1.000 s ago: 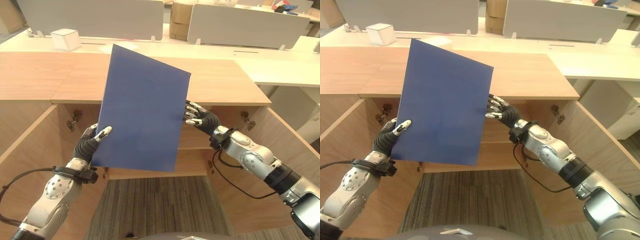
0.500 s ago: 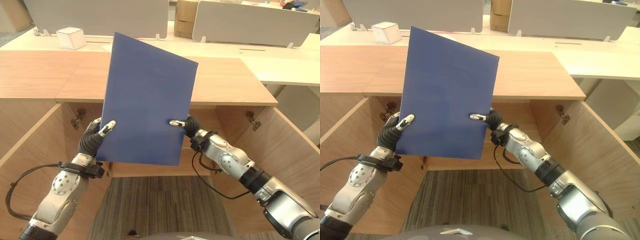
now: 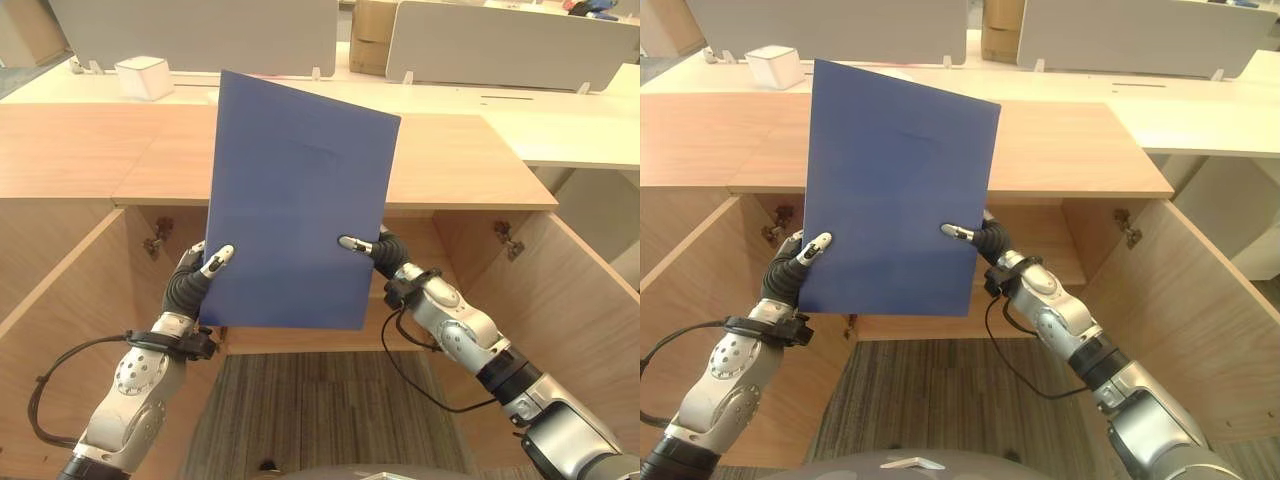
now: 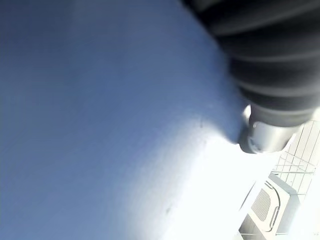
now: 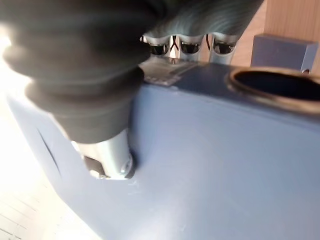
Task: Put the empty folder in the office cabinet
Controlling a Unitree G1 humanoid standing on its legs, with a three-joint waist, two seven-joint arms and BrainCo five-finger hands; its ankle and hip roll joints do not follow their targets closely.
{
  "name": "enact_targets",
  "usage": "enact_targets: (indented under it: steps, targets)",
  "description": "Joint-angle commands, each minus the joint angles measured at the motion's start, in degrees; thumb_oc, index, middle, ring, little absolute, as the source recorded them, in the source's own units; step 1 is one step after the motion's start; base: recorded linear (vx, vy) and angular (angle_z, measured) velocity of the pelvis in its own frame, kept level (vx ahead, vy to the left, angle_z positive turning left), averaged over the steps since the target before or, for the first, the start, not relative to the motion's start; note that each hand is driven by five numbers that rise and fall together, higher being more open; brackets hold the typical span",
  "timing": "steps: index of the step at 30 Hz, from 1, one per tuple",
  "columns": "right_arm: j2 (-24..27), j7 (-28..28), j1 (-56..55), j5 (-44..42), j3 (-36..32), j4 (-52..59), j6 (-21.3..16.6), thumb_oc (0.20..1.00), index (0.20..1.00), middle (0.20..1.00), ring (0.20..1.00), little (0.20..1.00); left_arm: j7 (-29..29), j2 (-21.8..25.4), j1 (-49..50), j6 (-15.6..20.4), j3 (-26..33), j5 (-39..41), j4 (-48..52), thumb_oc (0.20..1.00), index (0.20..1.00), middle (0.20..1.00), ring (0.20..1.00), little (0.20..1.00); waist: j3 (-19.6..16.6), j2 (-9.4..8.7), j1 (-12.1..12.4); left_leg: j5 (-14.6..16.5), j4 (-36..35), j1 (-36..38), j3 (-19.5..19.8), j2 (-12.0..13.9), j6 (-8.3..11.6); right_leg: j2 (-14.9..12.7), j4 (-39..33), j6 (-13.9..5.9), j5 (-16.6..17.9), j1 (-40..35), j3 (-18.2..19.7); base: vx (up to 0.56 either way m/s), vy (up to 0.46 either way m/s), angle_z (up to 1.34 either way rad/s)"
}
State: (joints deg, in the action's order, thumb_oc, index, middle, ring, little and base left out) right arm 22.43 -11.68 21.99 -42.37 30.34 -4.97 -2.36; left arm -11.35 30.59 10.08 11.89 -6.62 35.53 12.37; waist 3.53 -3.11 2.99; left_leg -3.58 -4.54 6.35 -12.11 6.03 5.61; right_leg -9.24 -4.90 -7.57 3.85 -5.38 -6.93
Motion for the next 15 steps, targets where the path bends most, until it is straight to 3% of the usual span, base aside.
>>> enact_targets:
  steps: [1, 3, 4, 13, 15]
  targets:
    - [3.4, 2.3, -2.5, 18.6, -4.7, 4.7, -8.6, 0.2, 0.2, 0.2, 0.2, 0.2, 3.2, -1.6, -1.7, 5.6, 1.9, -3.3, -1.6, 0.809, 0.809, 0.809, 0.809, 0.809, -2.0, 0.05, 0.3, 4.5, -0.5, 1.1, 2.3, 3.7, 1.29, -6.2, 0.7, -3.86, 1.7, 1.0, -1.3, 0.01, -0.008, 0.03]
    - [5.4, 2.6, -6.9, 24.5, -6.8, 7.2, -9.7, 0.2, 0.2, 0.2, 0.2, 0.2, 3.2, -1.9, 0.6, 6.0, 2.6, -5.8, -2.8, 0.821, 0.821, 0.821, 0.821, 0.821, -1.6, 0.08, 0.2, 3.9, -0.5, 0.7, 2.5, 3.5, 1.1, -6.3, 0.8, -3.82, 2.0, 1.4, -1.3, 0.01, -0.006, 0.02]
    - [5.9, 2.6, -9.5, 26.1, -7.8, 8.1, -10.2, 0.2, 0.2, 0.2, 0.2, 0.2, 3.3, -1.9, 2.0, 6.2, 2.9, -7.3, -3.2, 1.0, 1.0, 1.0, 1.0, 1.0, -1.6, 0.22, 0.3, 4.5, -0.5, 0.9, 2.7, 3.6, 1.16, -6.3, 0.7, -4.01, 1.5, 1.0, -1.5, 0.01, -0.019, 0.04]
    - [10.3, 4.9, -19.4, 36.9, -10.1, 11.9, -14.0, 0.2, 0.2, 0.2, 0.2, 0.2, 7.3, 0.0, 8.3, 9.6, 3.2, -17.3, -4.4, 1.0, 1.0, 1.0, 1.0, 1.0, 1.3, 0.7, 0.2, 4.2, -0.5, -0.4, 3.3, 3.7, 1.18, -6.3, 0.6, -4.37, 1.4, 2.0, -2.0, -0.03, -0.009, 0.08]
    - [12.5, 7.3, -19.1, 41.2, -8.8, 12.5, -15.7, 0.2, 0.2, 0.2, 0.2, 0.2, 10.1, 1.5, 7.9, 11.4, 1.0, -20.2, -5.7, 1.0, 1.0, 1.0, 1.0, 1.0, 4.2, 0.92, 0.4, 3.3, -0.5, -2.4, 3.7, 3.7, 1.29, -6.4, 0.8, -4.62, 1.8, 4.2, -1.9, -0.21, -0.021, 0.01]
